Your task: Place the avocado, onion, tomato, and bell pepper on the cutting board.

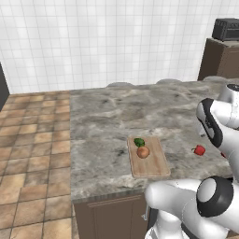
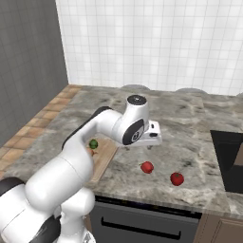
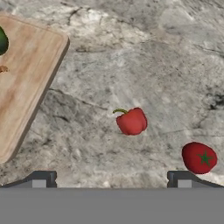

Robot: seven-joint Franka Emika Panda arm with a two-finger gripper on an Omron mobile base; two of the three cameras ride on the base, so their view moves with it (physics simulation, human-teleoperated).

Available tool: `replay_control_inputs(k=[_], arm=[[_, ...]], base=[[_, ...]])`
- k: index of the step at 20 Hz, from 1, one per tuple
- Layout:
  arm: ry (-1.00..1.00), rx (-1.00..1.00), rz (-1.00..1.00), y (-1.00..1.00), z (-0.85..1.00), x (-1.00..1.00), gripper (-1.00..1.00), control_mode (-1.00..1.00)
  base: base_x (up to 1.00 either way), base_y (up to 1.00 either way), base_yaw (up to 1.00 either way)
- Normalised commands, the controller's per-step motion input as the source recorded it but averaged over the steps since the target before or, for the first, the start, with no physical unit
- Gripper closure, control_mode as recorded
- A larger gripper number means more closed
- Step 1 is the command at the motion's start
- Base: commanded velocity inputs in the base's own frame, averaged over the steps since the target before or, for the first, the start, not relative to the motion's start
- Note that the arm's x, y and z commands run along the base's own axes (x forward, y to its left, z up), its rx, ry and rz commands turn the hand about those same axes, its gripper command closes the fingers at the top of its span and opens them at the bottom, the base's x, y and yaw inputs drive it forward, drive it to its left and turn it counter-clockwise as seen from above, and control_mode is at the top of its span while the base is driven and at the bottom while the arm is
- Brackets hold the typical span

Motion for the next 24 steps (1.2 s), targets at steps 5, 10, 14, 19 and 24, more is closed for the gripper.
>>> replay_control_inputs(k=[5, 10, 14, 19, 24], arm=[[0.00, -0.01, 0.02, -0.09, -0.23, 0.09, -1.00, -1.00], [0.00, 0.00, 0.01, 0.00, -0.19, 0.14, -1.00, -1.00], [0.00, 0.00, 0.00, 0.00, -0.24, 0.14, -1.00, -1.00], [0.00, 0.00, 0.00, 0.00, -0.26, 0.21, -1.00, -1.00], [0.00, 0.00, 0.00, -0.12, -0.20, 0.17, -1.00, -1.00]], base=[[0.00, 0.00, 0.00], [0.00, 0.00, 0.00], [0.00, 0.00, 0.00], [0.00, 0.00, 0.00], [0.00, 0.00, 0.00]])
